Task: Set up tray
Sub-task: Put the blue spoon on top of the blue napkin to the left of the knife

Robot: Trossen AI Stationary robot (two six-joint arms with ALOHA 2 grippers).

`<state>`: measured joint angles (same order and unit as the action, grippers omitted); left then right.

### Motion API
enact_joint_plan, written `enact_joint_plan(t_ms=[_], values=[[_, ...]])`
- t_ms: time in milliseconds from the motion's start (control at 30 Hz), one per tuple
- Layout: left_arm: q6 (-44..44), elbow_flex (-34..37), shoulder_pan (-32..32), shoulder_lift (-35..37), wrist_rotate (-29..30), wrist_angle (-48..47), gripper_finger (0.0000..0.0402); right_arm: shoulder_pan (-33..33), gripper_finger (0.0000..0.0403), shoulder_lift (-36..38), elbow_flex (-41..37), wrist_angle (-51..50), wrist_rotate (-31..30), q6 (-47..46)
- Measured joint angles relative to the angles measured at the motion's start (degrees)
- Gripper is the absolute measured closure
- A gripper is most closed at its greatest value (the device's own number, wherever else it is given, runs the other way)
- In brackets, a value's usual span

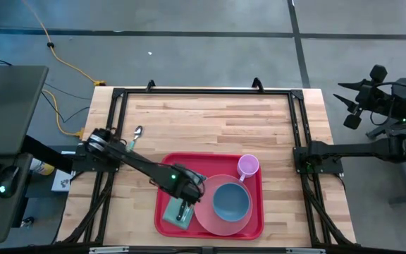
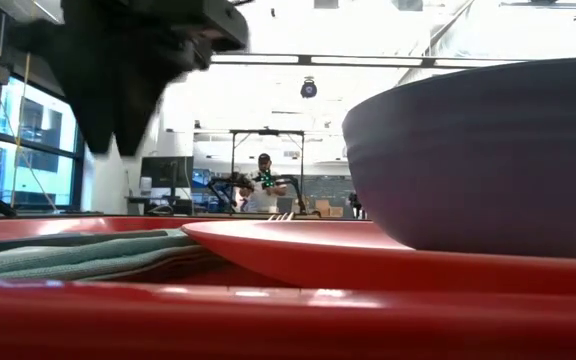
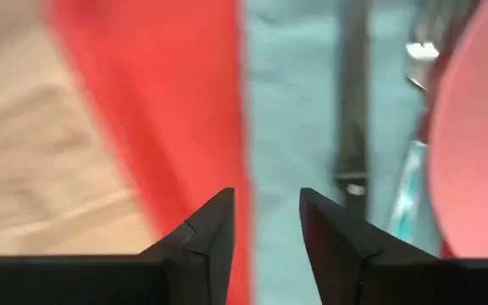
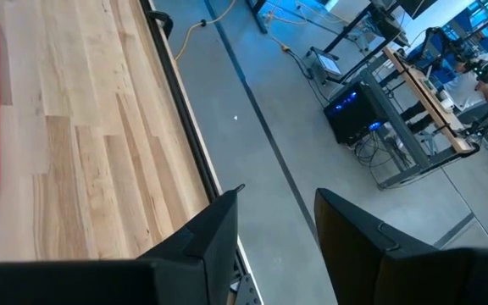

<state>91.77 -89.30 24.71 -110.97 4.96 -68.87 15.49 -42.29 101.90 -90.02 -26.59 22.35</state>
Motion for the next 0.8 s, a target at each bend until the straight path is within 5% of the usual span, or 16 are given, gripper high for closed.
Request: enact_joint_plan(t_ms=[267, 467, 800], values=[[-0.58, -0.04, -2.22, 7.59, 3.86, -20.86, 0.0236, 0.0, 0.0265, -0.01, -0.02, 0.02, -0.02, 0.0], [-14.51, 4.41, -9.86, 13.1, 9.89, -21.32, 0.0196, 0.02, 0.0265, -0.01, -0.02, 0.1, -0.04, -1.16], [-39.05, 14.28, -30.15, 20.44, 7.26, -21.09, 0.0131, 0.0, 0.0265, -0.01, -0.02, 0.07, -0.02, -7.26]])
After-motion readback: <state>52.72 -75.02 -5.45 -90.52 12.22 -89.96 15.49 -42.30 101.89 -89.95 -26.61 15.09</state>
